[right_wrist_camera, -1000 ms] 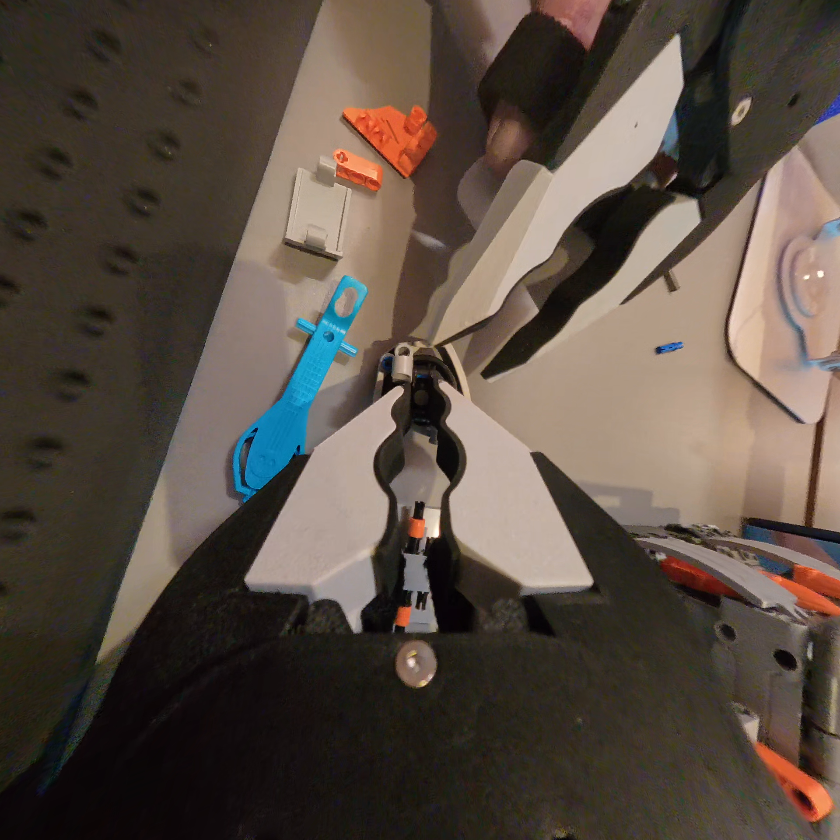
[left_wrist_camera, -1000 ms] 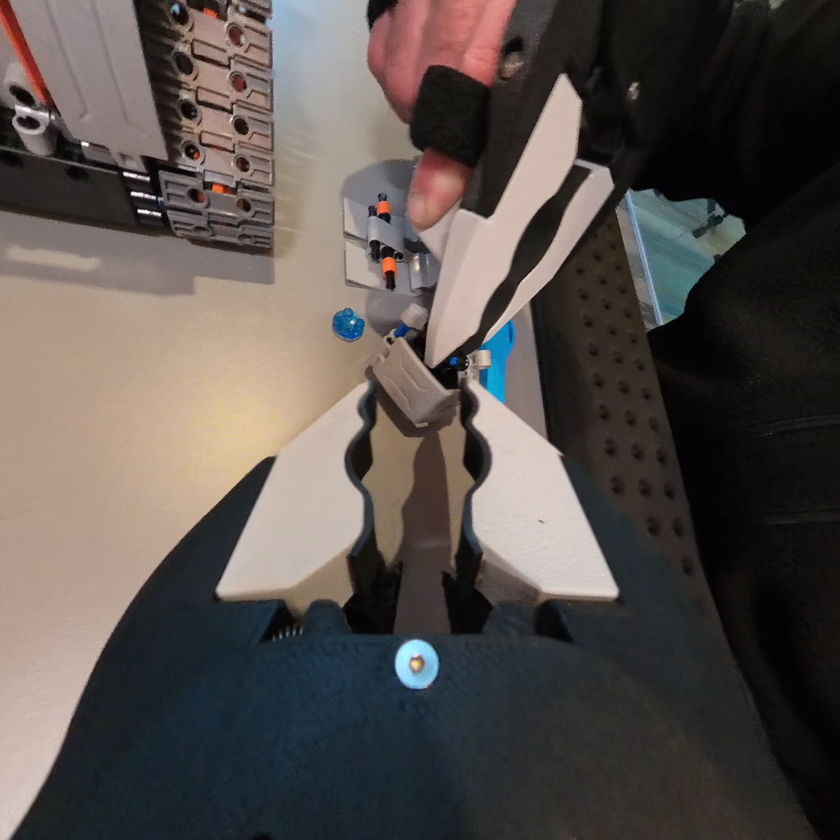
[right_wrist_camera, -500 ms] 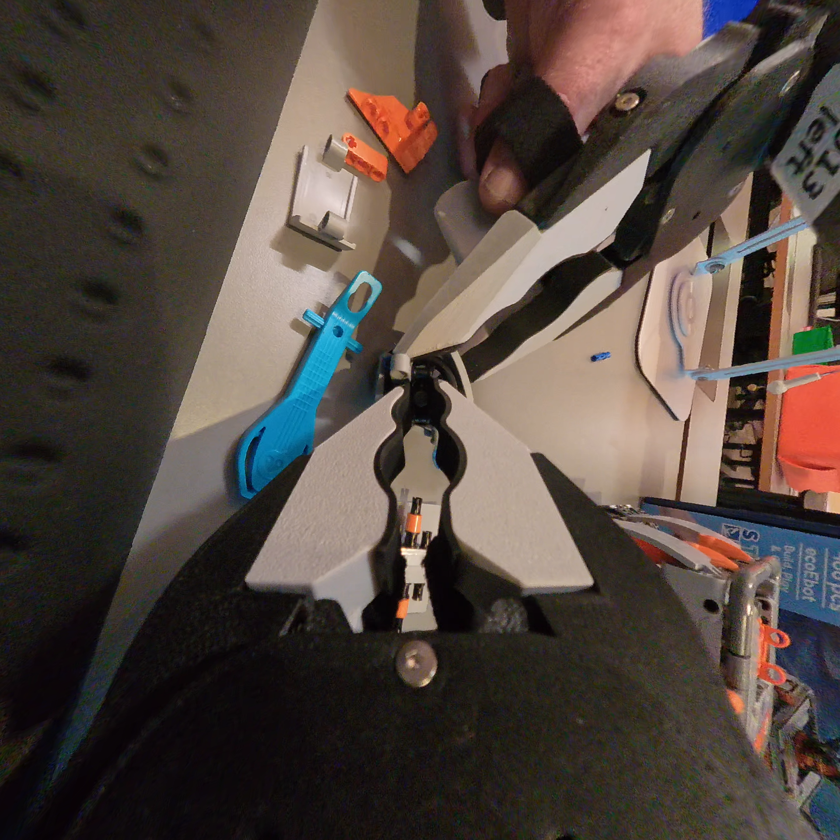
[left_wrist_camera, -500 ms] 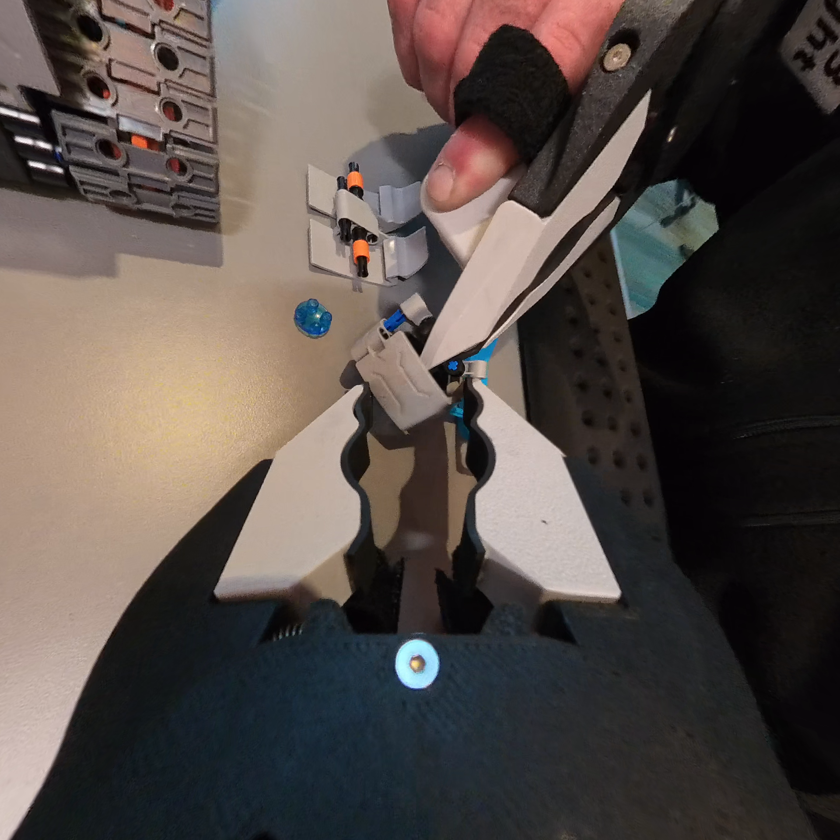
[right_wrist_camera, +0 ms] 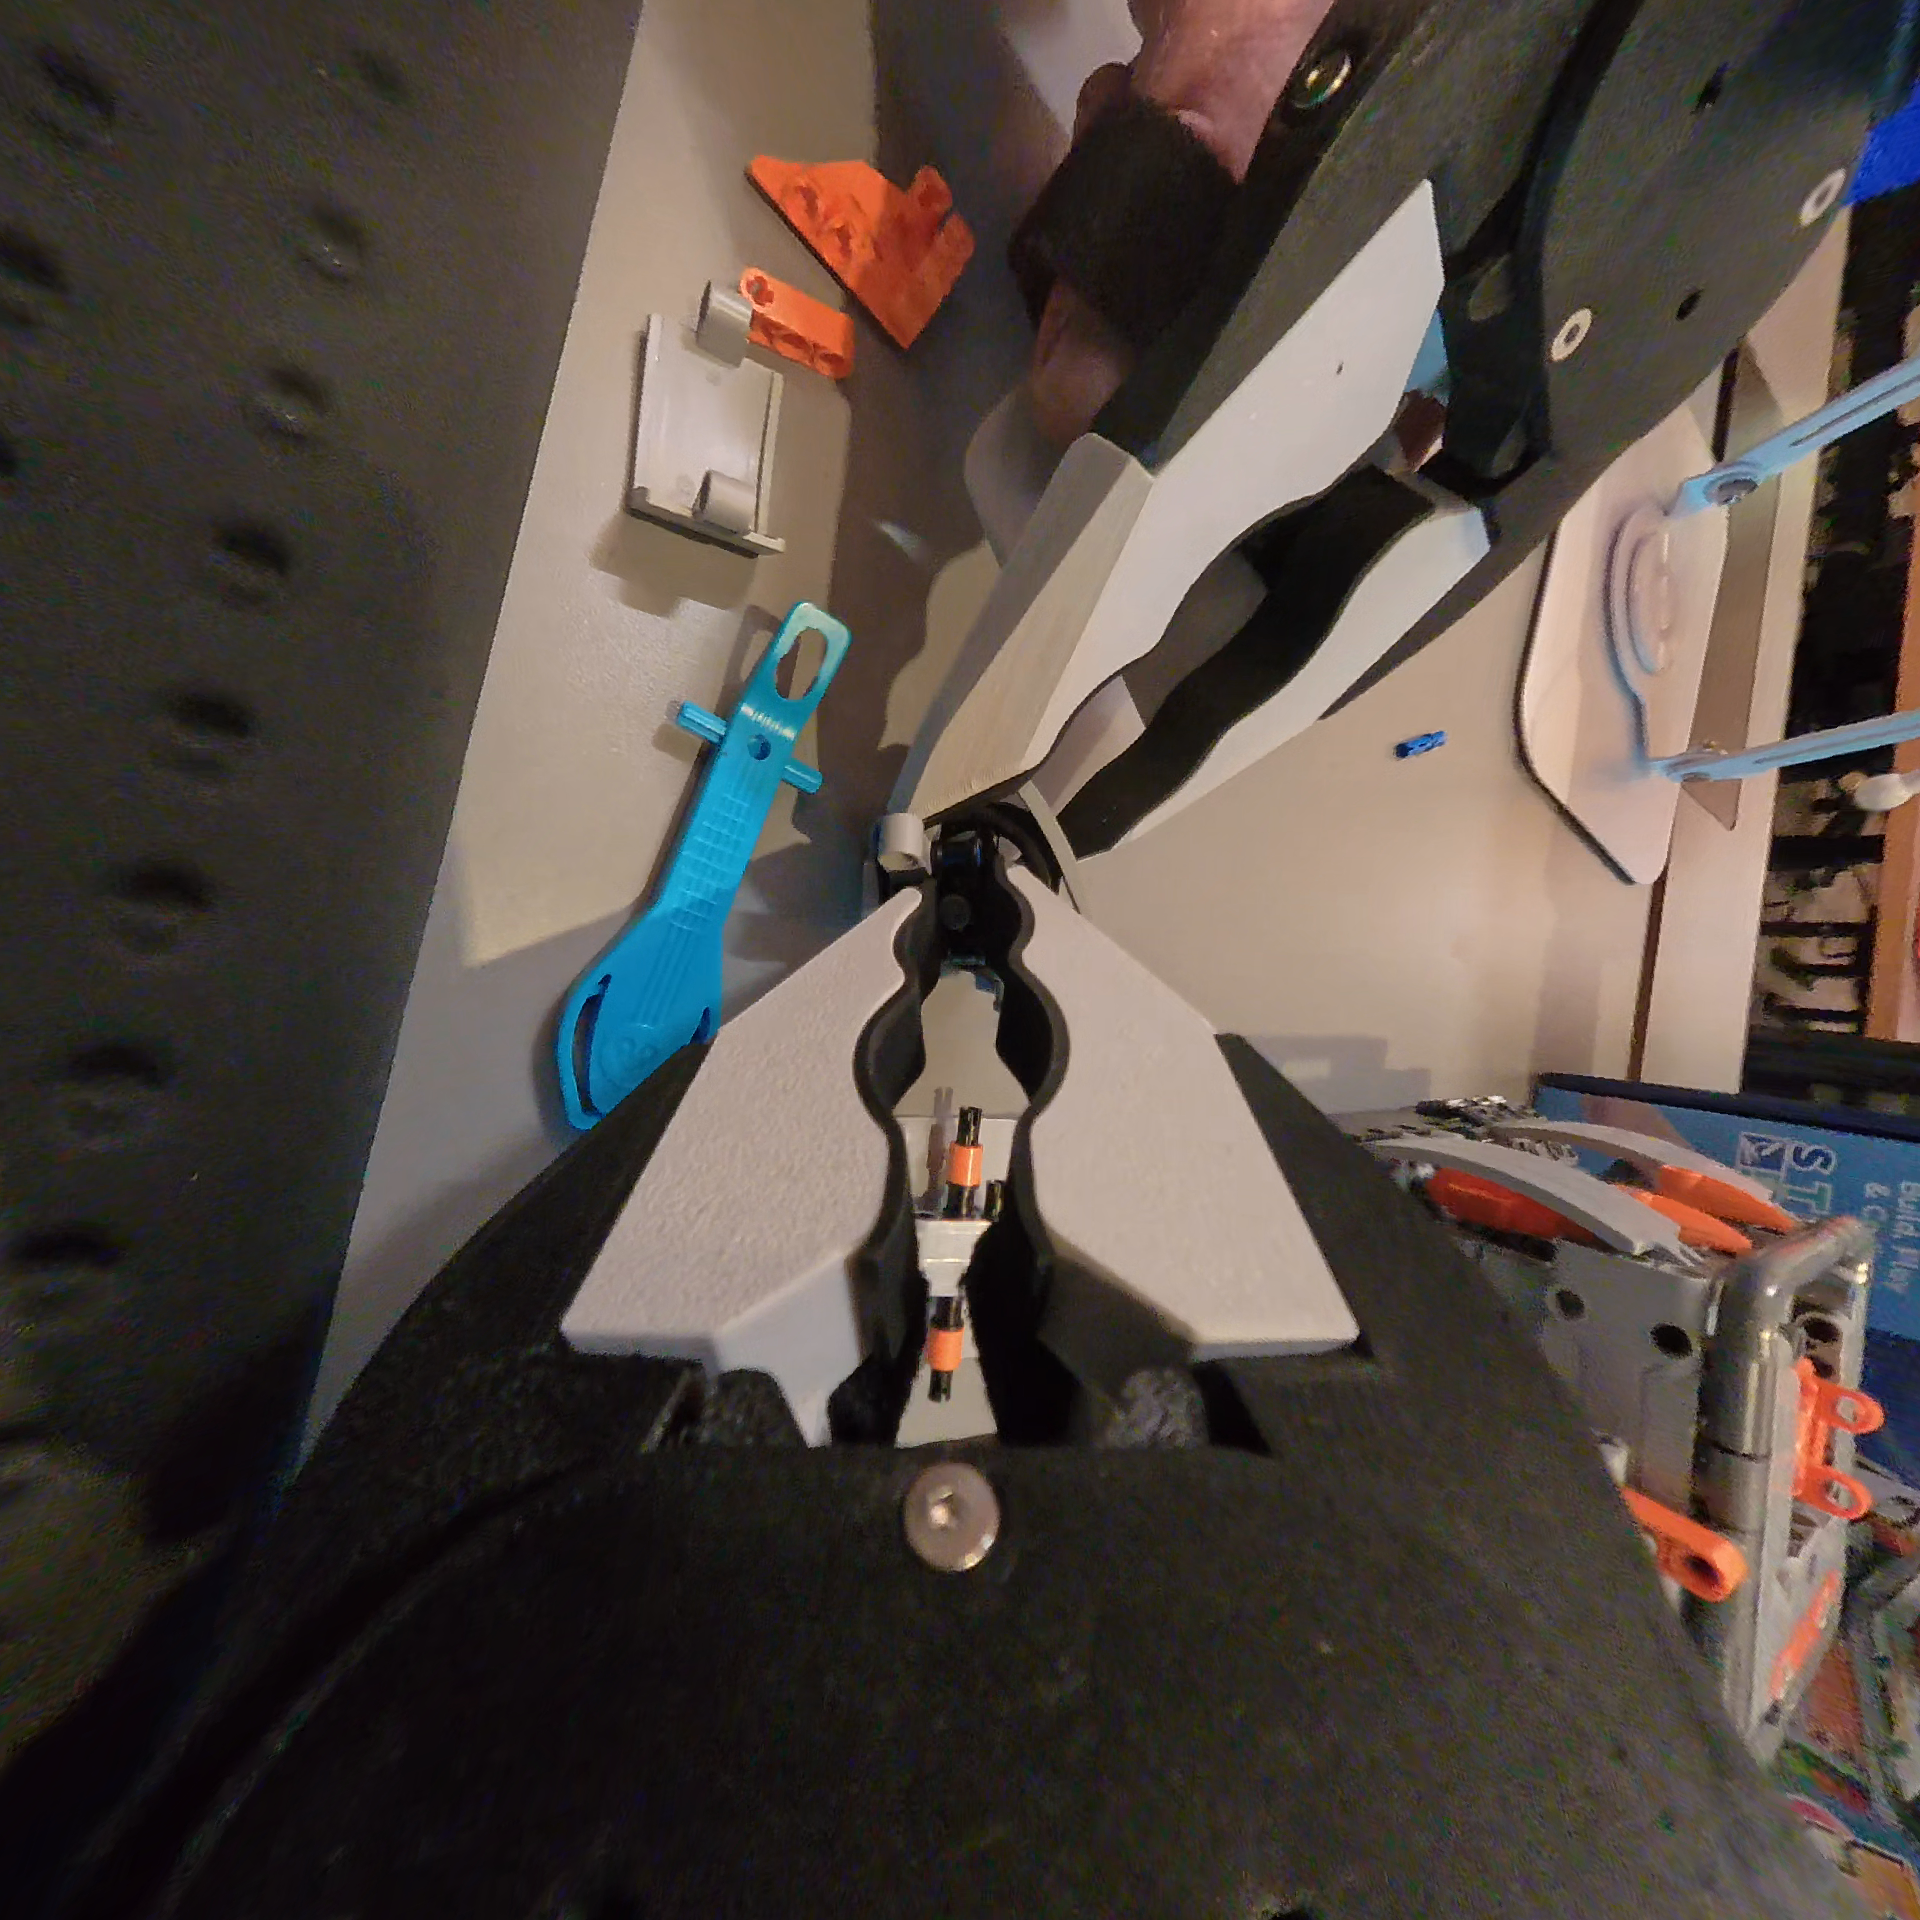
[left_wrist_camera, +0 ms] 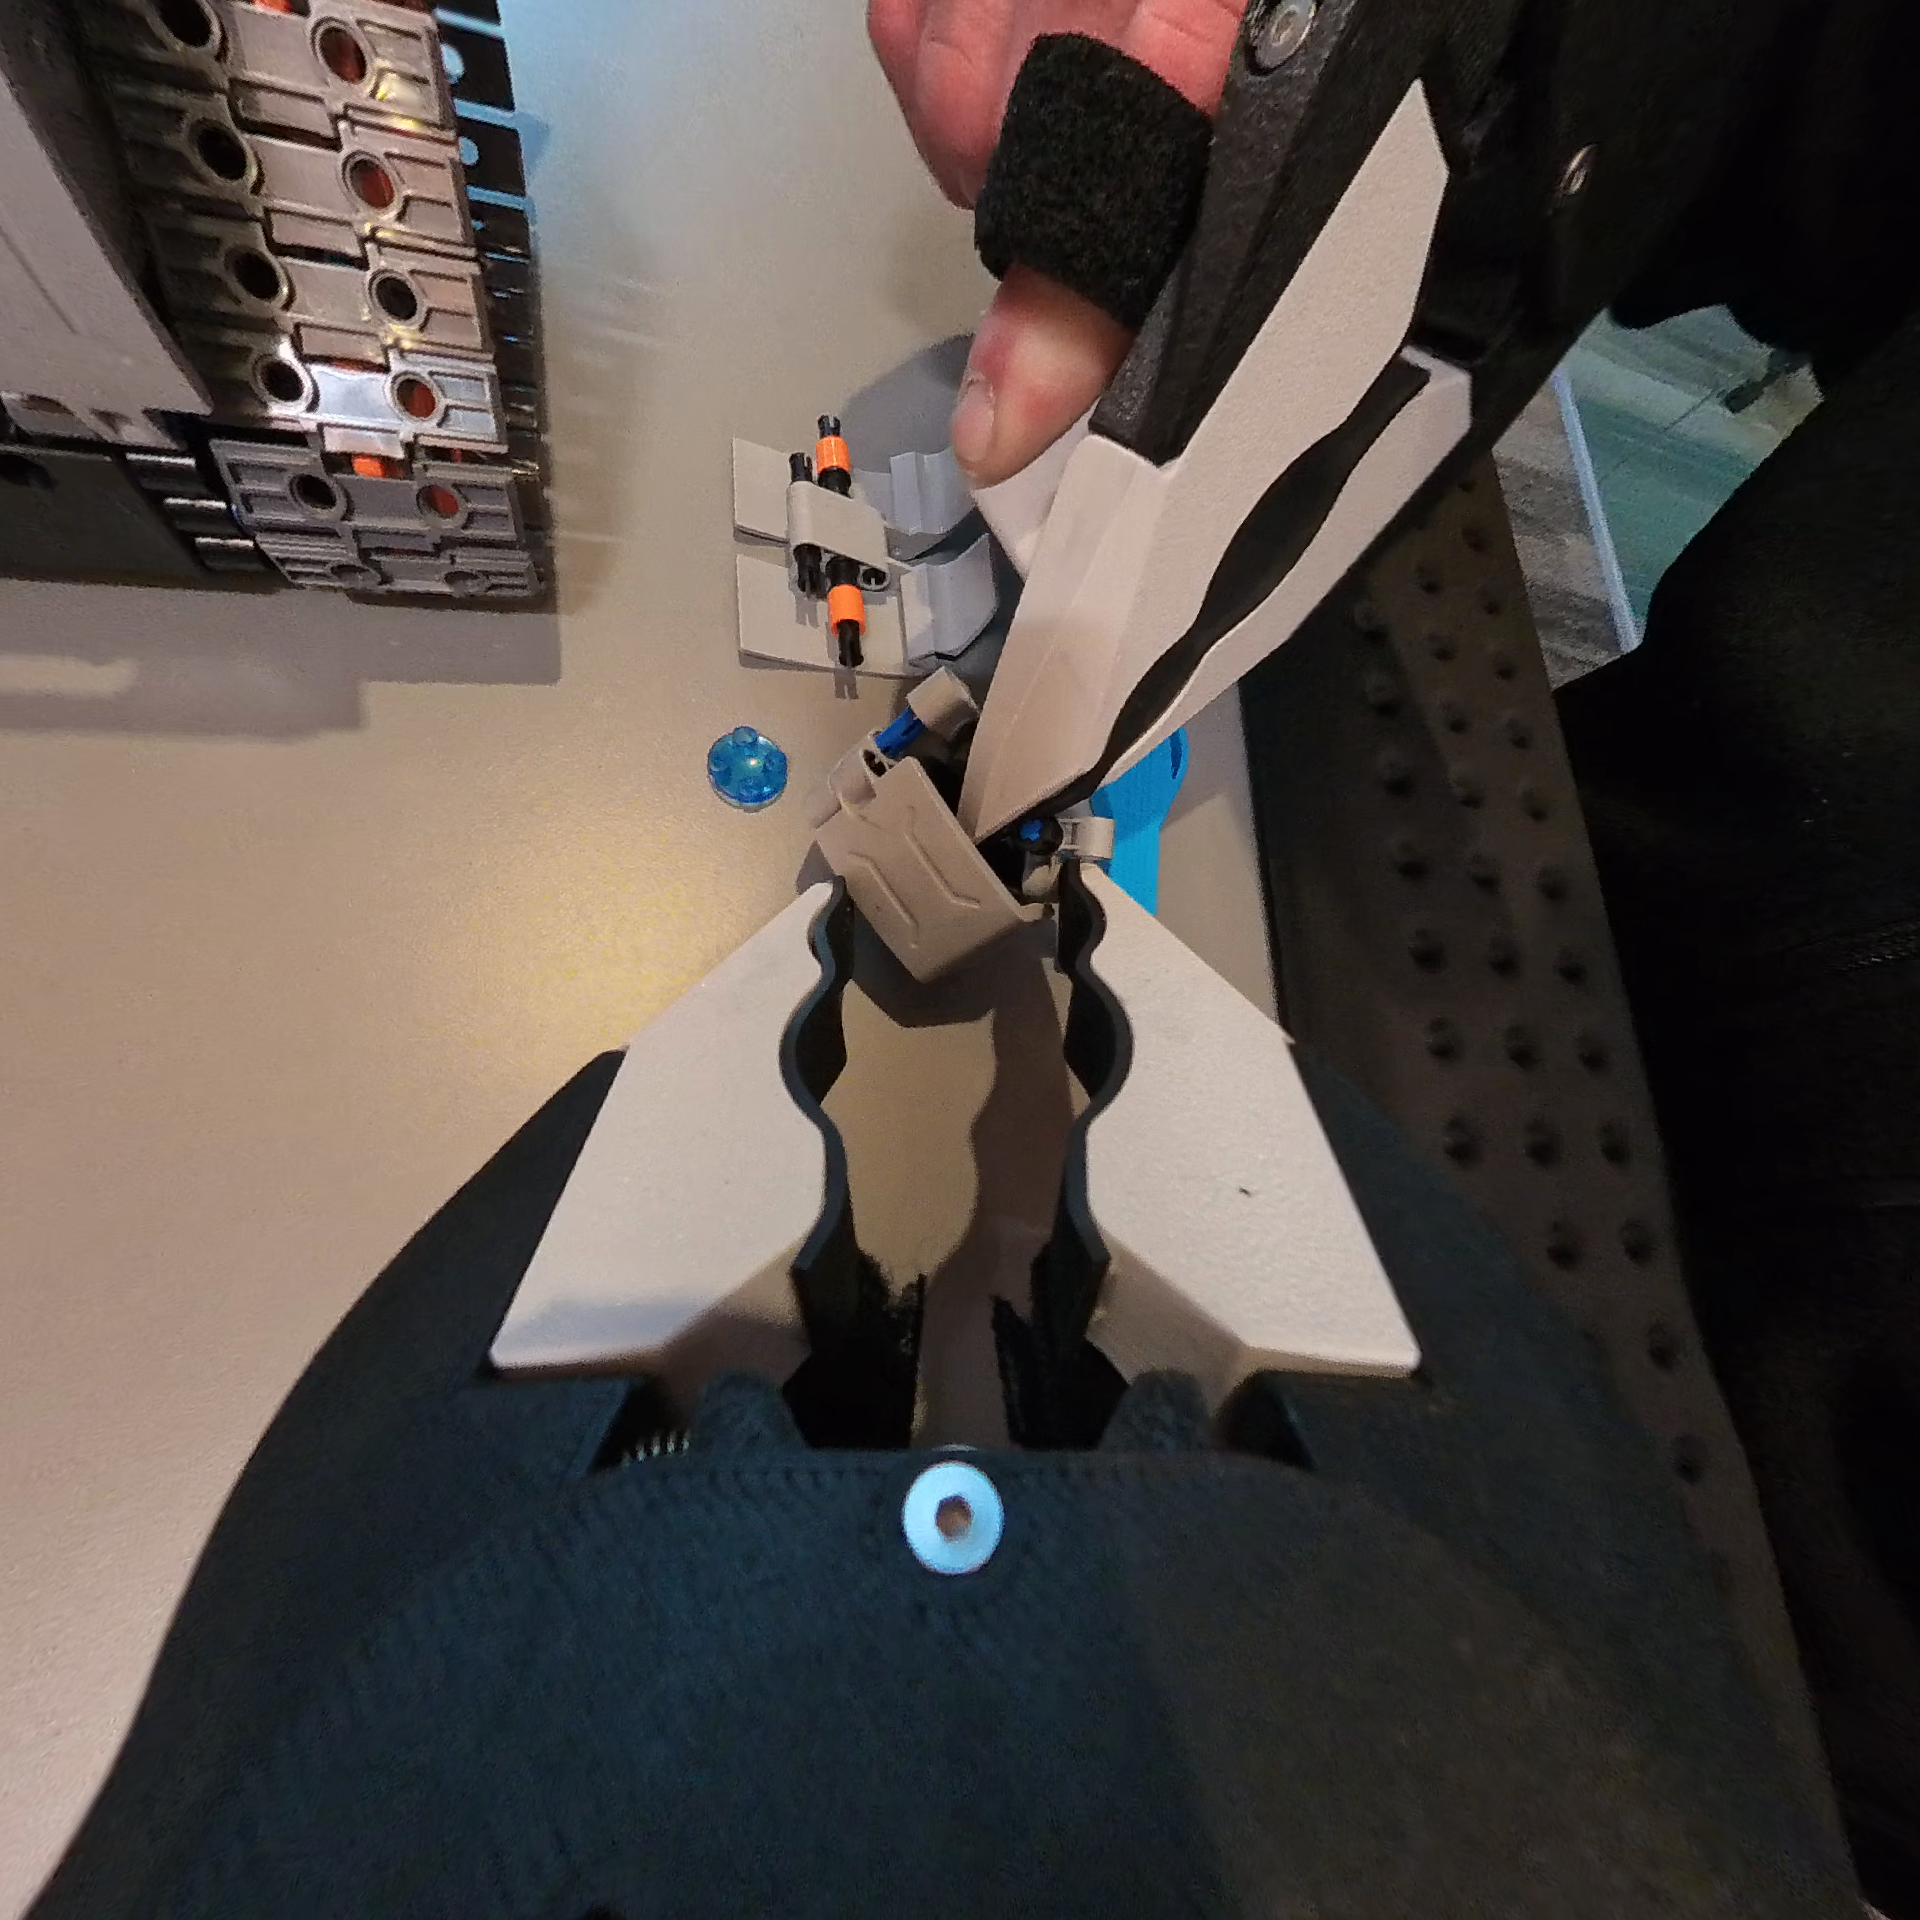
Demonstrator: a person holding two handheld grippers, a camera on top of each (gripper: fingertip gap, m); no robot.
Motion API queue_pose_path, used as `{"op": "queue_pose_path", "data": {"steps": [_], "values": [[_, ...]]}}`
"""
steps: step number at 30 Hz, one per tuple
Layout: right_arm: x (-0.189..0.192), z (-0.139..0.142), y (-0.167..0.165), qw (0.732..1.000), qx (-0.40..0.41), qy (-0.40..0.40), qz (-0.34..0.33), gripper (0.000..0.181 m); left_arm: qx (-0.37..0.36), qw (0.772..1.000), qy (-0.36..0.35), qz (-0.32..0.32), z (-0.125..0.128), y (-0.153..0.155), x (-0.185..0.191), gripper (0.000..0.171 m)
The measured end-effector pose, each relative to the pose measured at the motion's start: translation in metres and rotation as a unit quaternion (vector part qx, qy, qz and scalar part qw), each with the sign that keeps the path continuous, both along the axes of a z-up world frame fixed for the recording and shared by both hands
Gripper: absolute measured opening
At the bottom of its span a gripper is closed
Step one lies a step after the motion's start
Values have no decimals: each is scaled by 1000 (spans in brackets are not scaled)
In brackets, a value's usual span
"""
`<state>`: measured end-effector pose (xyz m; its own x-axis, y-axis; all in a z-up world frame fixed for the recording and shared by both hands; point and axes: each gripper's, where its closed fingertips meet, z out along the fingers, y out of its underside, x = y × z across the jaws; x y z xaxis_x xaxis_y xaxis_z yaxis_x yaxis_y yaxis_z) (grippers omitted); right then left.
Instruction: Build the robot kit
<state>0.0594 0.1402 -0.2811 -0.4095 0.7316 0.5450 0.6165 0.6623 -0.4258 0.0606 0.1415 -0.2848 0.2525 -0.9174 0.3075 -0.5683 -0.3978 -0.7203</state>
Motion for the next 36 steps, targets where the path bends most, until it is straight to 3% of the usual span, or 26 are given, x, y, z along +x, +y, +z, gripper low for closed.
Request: {"op": "queue_pose_path", "data": {"steps": [14,19,25,31,36], "values": [[2,-1,1,998,-63,-9,-29,6,94,994,51,-2,1,3,2,37],[1,0,-1,1000,15,15,-8,5,37,999,9,5,4,0,0,38],[5,0,-3,993,110,31,2,5,-70,995,-69,28,14,2,2,26],[5,0,-3,992,120,29,2,5,-78,994,-51,61,8,12,-3,42],[5,0,-3,991,131,24,-2,5,-111,991,-59,44,8,4,6,25]]}}
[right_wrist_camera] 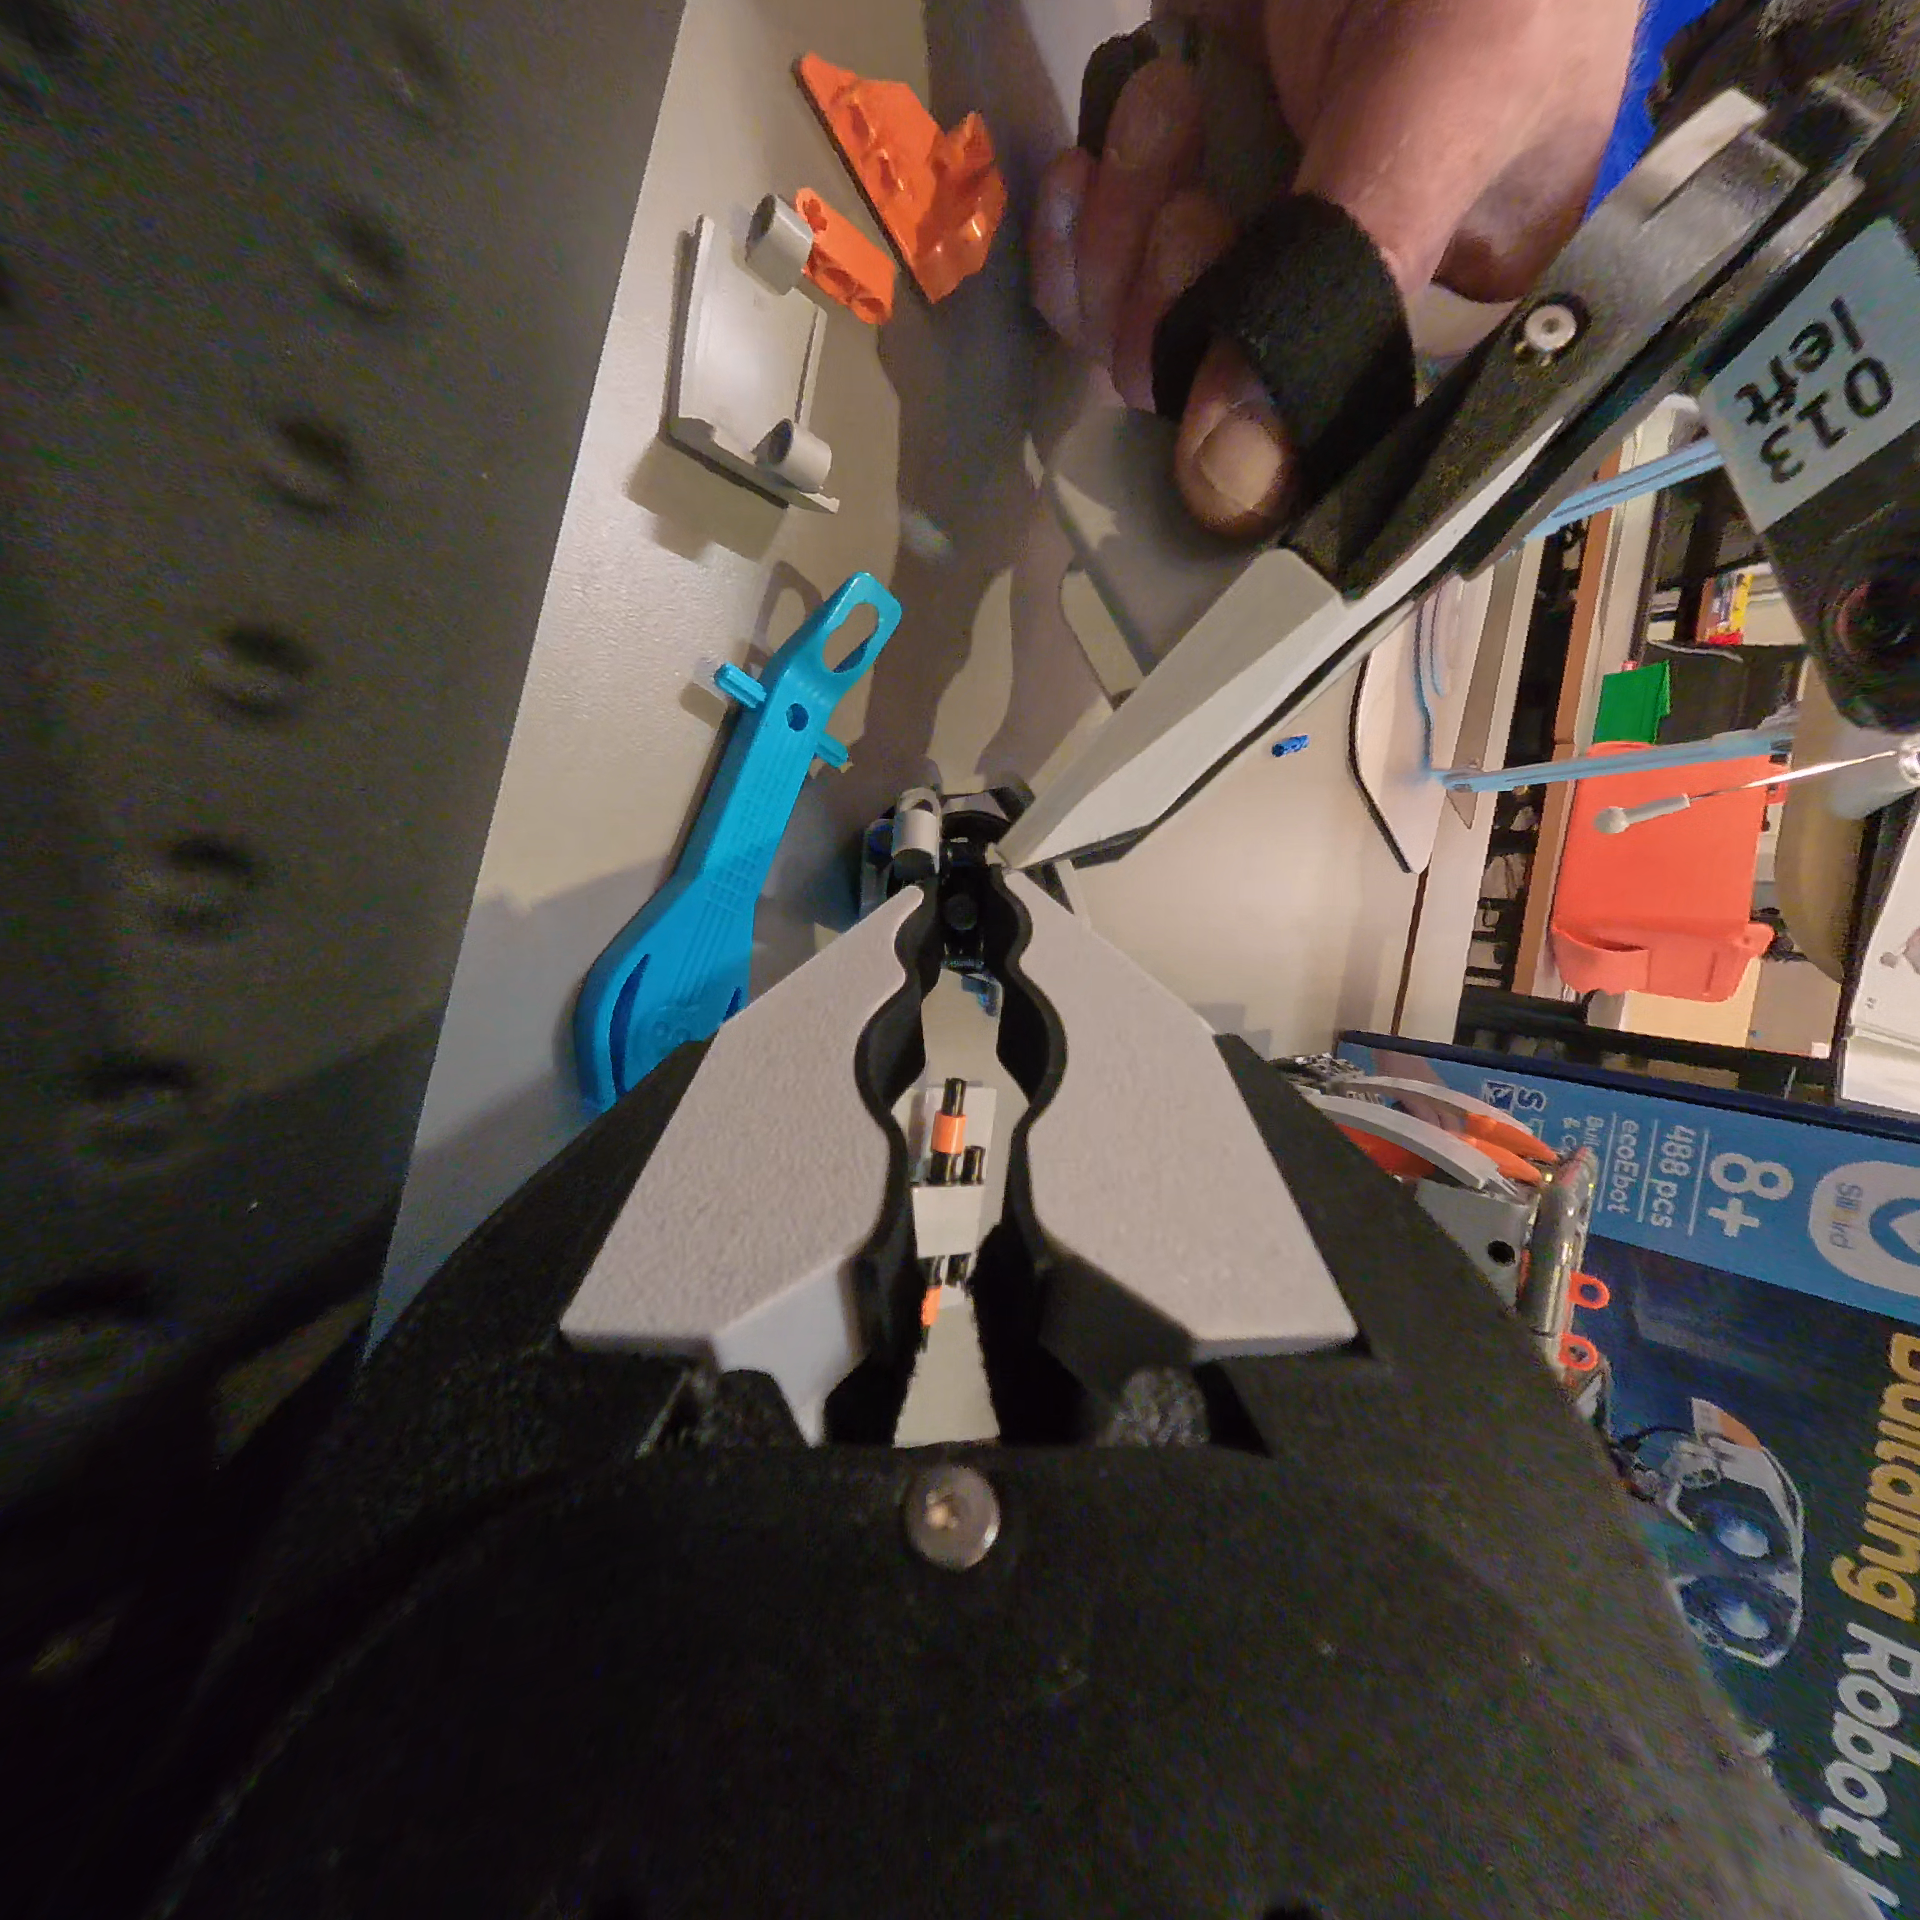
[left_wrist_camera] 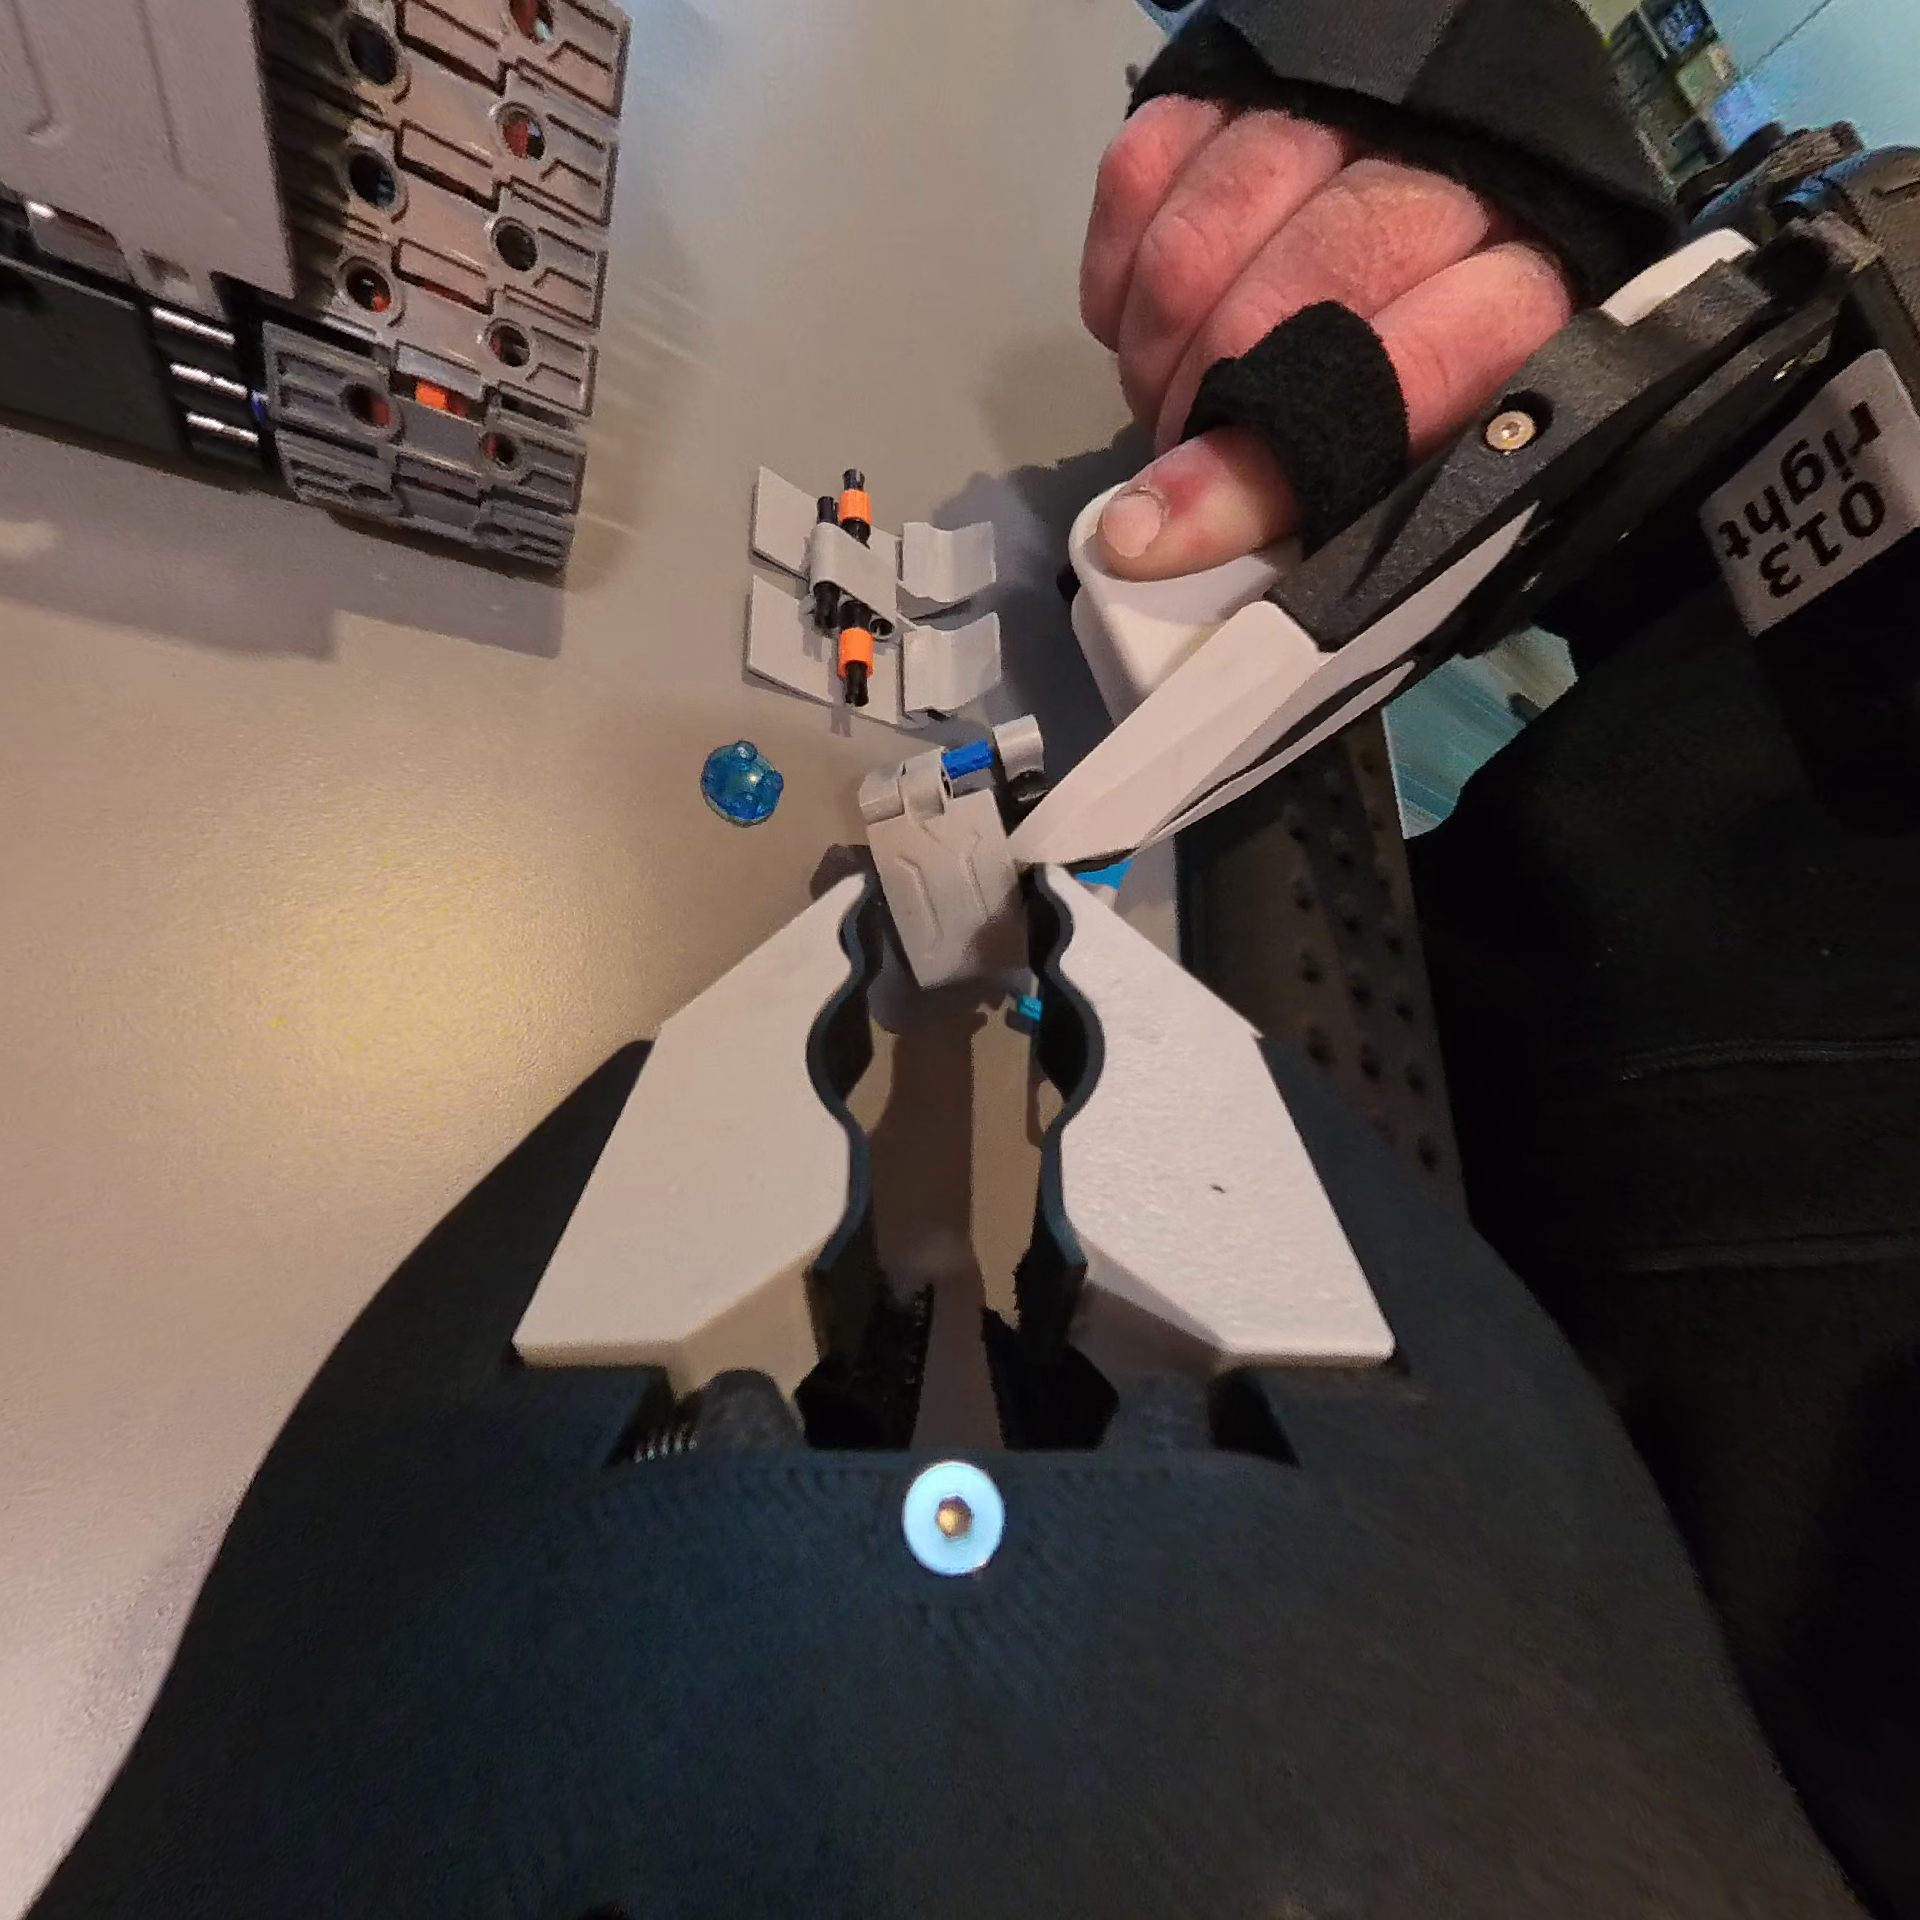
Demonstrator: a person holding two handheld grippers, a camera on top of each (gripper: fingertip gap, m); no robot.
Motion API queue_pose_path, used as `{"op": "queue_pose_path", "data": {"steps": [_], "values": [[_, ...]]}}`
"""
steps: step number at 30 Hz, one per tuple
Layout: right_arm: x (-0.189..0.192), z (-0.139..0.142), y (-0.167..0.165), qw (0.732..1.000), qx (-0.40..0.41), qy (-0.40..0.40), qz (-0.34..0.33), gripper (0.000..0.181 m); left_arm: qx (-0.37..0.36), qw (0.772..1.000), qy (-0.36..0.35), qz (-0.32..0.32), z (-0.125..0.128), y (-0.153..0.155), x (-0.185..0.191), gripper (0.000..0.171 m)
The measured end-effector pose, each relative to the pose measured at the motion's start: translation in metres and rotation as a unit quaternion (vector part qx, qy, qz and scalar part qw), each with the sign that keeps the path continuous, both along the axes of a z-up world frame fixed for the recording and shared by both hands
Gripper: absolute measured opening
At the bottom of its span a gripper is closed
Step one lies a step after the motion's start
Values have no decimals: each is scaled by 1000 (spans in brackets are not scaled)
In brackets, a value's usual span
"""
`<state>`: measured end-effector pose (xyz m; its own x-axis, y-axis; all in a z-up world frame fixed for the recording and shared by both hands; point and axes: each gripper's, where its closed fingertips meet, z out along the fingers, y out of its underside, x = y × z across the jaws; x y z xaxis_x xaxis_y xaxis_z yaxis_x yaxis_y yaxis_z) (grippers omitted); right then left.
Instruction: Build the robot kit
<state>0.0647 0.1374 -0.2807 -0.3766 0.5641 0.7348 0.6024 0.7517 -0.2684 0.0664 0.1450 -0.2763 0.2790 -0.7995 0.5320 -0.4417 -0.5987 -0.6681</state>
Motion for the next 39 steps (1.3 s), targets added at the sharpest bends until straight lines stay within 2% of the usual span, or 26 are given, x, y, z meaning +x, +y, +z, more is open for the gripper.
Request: {"op": "queue_pose_path", "data": {"steps": [8,11,14,15,18,21,23,26,28,29,32,35,39], "values": [[1,0,0,1000,-20,-7,-22,5,53,998,33,-6,0,1,-1,23],[2,-1,2,999,-25,-15,-34,5,110,992,69,-8,1,4,-2,21],[2,-1,4,998,-45,-17,-44,5,173,980,99,-3,7,6,1,6],[2,-1,3,998,-45,-16,-42,5,172,979,106,-4,7,5,0,5],[1,-1,3,998,-41,-17,-40,5,126,990,67,5,8,5,0,5],[2,-1,2,999,-28,-11,-34,5,104,994,25,11,21,7,-2,0],[2,-1,2,999,-25,-11,-33,5,70,997,38,-9,13,0,-6,11],[2,-1,3,999,-34,-8,-34,5,60,997,43,-8,4,-5,-5,18],[1,-1,3,999,-41,-7,-36,5,55,996,63,-1,0,-3,-7,37],[1,-1,3,999,-39,-6,-35,5,44,997,68,-3,-4,-5,-8,41],[1,0,2,999,-32,-4,-30,5,-3,998,58,-2,-13,-9,-4,36],[2,0,3,999,-26,-3,-29,5,-29,999,34,-1,-11,-11,-2,29],[4,0,3,999,-31,-6,-33,5,-6,999,37,-3,-9,-10,-1,28]]}}
